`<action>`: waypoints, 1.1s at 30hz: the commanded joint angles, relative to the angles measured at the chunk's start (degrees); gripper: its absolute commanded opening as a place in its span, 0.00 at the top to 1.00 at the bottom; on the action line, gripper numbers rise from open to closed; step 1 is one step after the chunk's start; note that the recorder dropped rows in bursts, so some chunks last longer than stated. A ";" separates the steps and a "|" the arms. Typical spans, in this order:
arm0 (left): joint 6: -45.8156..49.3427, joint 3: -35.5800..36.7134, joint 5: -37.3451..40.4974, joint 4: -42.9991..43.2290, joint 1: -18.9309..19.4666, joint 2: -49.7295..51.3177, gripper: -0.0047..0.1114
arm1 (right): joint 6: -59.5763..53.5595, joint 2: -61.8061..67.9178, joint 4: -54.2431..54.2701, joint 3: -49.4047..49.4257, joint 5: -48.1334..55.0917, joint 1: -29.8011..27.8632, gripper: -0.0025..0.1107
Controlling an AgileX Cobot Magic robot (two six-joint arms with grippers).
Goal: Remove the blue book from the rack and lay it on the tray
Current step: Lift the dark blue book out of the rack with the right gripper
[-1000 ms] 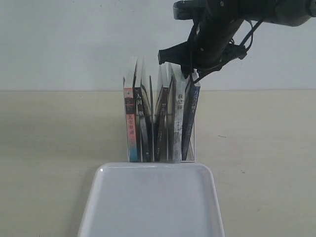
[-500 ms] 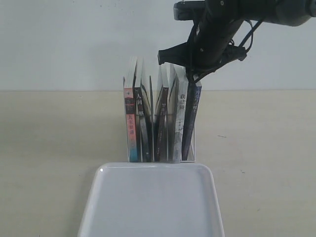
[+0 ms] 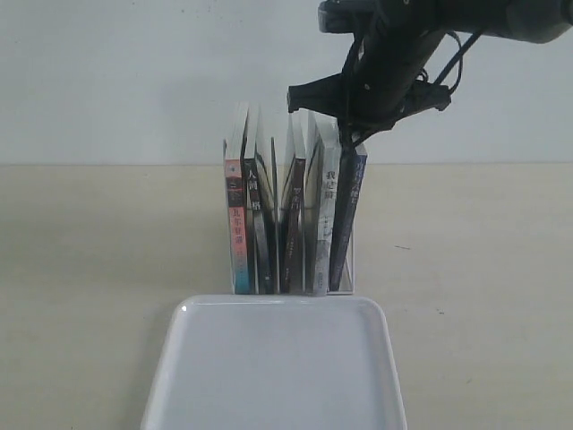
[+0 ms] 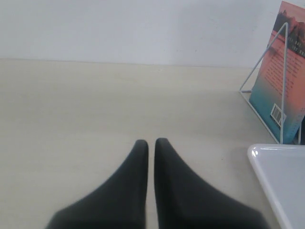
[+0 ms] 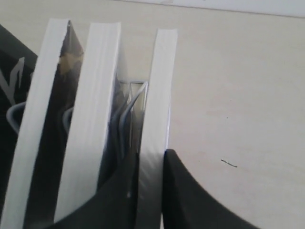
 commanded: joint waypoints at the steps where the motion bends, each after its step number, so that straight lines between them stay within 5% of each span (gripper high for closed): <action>1: 0.13 0.23 0.09 -0.63 0.04 -0.17 0.92 | 0.31 -5.29 -0.72 -0.22 -0.56 -0.10 0.98; 15: 0.13 0.23 0.09 -0.63 0.04 -0.17 0.92 | -0.31 -19.86 -4.36 -0.22 6.97 -0.10 0.98; 25: 0.13 0.23 0.09 -0.63 0.04 -0.17 0.92 | -4.34 -36.63 -6.68 0.04 21.54 -0.10 0.98; 29: 0.13 0.23 0.09 -0.63 0.04 -0.17 0.92 | -2.94 -43.89 -5.76 11.01 21.30 -0.10 0.98; 33: 0.13 0.23 0.09 -0.63 0.04 -0.17 0.92 | -0.71 -47.78 -1.02 26.66 10.00 -0.10 0.98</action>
